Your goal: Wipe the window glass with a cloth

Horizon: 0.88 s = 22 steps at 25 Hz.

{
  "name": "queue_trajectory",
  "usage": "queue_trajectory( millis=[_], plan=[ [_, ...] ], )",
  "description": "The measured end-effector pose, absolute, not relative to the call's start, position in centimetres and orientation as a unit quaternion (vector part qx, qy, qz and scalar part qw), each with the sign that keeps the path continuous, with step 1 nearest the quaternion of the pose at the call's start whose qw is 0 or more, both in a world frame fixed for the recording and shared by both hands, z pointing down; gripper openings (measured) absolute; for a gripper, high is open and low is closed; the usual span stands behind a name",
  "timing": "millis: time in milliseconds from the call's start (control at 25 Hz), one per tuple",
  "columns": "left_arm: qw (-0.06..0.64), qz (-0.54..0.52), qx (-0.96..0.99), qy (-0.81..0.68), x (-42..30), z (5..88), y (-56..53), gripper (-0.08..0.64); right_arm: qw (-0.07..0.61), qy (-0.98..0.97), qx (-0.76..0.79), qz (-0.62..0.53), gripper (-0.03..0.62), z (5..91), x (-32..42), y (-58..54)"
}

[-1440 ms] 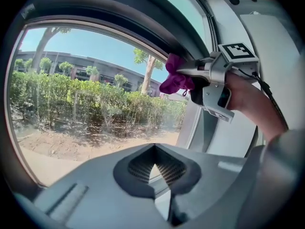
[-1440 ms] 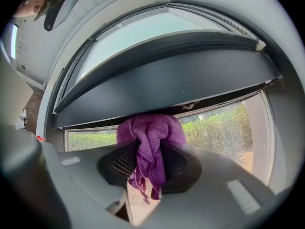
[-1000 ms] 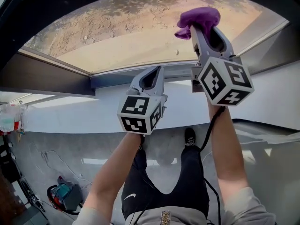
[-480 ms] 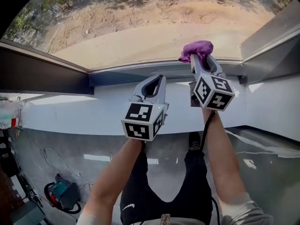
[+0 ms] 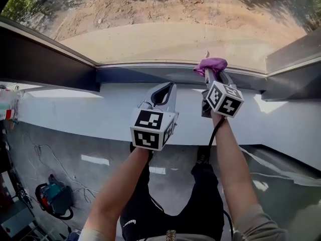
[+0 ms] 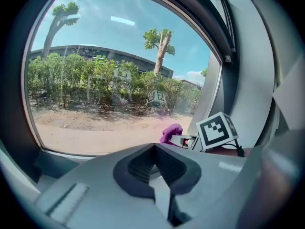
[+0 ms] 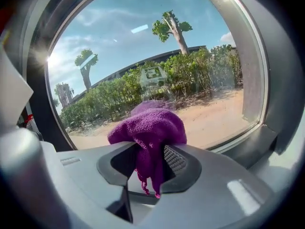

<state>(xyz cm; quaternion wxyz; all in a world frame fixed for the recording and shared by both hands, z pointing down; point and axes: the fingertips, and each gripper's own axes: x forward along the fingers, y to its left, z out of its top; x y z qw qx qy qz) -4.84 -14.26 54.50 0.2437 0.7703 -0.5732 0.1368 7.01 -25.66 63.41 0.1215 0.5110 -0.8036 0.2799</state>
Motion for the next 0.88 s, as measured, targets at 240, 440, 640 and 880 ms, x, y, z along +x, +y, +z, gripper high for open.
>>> queue_trajectory(
  millis=[240, 440, 640, 880],
  plan=[
    [0.248, 0.136, 0.767, -0.577, -4.9, 55.5, -13.7, 0.000, 0.163, -0.781, 0.506, 0.327, 0.149, 69.1, 7.4, -25.5],
    [0.252, 0.142, 0.768, -0.571, -5.2, 56.1, -13.2, 0.000, 0.169, -0.765, 0.514, 0.350, 0.149, 70.0, 7.1, -25.3],
    [0.255, 0.138, 0.767, -0.572, -6.6, 56.1, -13.1, 0.000, 0.168, -0.778, 0.493, 0.350, 0.147, 69.7, 4.2, -24.8],
    [0.255, 0.148, 0.770, -0.566, -8.0, 55.8, -12.5, 0.000, 0.163, -0.787, 0.480, 0.352, 0.146, 68.6, 0.9, -23.8]
  ],
)
